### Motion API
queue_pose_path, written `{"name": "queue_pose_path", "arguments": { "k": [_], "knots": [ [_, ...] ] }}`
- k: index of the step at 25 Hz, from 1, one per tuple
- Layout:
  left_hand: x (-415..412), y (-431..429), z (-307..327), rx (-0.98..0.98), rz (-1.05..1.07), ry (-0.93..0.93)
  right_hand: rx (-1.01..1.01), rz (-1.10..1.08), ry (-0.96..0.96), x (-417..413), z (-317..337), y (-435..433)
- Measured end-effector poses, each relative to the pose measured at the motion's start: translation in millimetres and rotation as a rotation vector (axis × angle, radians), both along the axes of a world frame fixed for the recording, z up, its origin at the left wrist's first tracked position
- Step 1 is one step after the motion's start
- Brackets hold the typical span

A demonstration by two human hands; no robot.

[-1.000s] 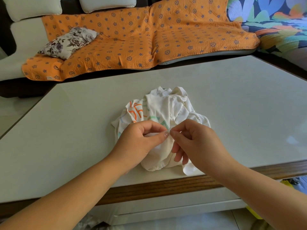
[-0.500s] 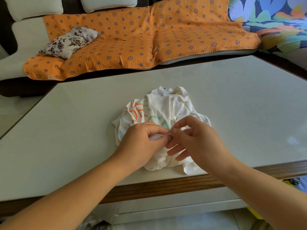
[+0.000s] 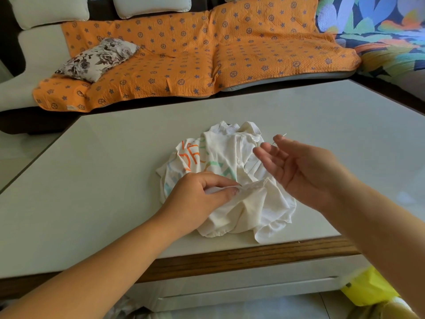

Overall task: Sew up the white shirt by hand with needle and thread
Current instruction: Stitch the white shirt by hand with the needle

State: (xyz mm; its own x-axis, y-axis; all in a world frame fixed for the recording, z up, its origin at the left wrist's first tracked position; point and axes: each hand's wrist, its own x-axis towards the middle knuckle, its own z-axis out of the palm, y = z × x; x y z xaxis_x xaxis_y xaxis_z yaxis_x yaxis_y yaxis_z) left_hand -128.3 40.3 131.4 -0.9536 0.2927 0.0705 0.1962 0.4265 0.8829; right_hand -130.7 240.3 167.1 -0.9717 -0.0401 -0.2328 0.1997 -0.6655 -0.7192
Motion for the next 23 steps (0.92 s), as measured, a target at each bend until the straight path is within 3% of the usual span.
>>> {"name": "queue_pose_path", "arguments": {
  "k": [3,8,14,23],
  "knots": [
    [0,-2,-1,-0.008,-0.021,-0.034,0.089,-0.087,0.113,-8,1,7],
    [1,-5,-1,-0.007,-0.024,-0.069,0.516,-0.275,0.251,-12,3,22],
    [2,-7,1,-0.014,-0.018,-0.095,1.188,-0.351,0.34,-17,-16,30],
    [1,-8,0,-0.028,-0.016,-0.123,1.415,-0.371,0.225,-20,-25,52]
  ]
}}
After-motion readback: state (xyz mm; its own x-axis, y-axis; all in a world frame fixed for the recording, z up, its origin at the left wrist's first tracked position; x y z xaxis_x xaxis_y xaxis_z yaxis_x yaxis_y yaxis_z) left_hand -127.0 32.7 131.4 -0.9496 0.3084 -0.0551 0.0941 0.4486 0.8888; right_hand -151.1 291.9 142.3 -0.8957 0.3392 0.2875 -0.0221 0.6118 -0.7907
